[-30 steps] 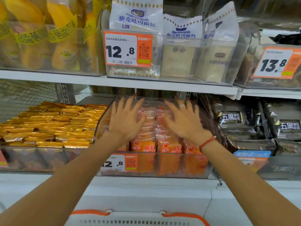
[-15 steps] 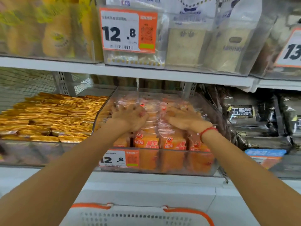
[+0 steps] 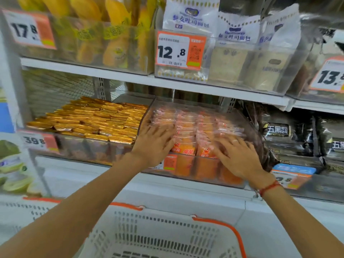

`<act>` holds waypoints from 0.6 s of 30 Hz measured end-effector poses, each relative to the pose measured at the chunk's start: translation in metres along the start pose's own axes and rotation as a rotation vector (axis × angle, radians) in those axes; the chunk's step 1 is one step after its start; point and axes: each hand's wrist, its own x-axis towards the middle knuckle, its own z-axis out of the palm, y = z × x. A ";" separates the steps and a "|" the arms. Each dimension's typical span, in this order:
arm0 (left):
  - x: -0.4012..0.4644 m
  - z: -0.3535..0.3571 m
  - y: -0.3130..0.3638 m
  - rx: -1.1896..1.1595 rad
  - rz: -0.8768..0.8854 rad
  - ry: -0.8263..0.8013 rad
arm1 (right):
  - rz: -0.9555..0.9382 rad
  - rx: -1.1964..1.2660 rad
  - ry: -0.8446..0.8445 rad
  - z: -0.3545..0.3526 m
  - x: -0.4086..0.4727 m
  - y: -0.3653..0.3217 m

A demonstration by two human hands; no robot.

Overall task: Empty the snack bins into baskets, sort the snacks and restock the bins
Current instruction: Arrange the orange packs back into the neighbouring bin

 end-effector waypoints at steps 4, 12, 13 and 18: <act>-0.009 -0.023 0.002 -0.040 0.059 -0.020 | 0.030 0.063 -0.095 -0.017 -0.001 -0.008; -0.130 -0.041 -0.168 -0.140 -0.209 0.433 | -0.418 0.434 0.264 -0.047 -0.024 -0.174; -0.131 -0.036 -0.188 -0.110 -0.253 0.404 | -0.458 0.442 0.201 -0.044 -0.010 -0.206; -0.084 -0.024 -0.245 0.006 -0.340 0.013 | -0.416 0.240 -0.235 -0.014 0.086 -0.307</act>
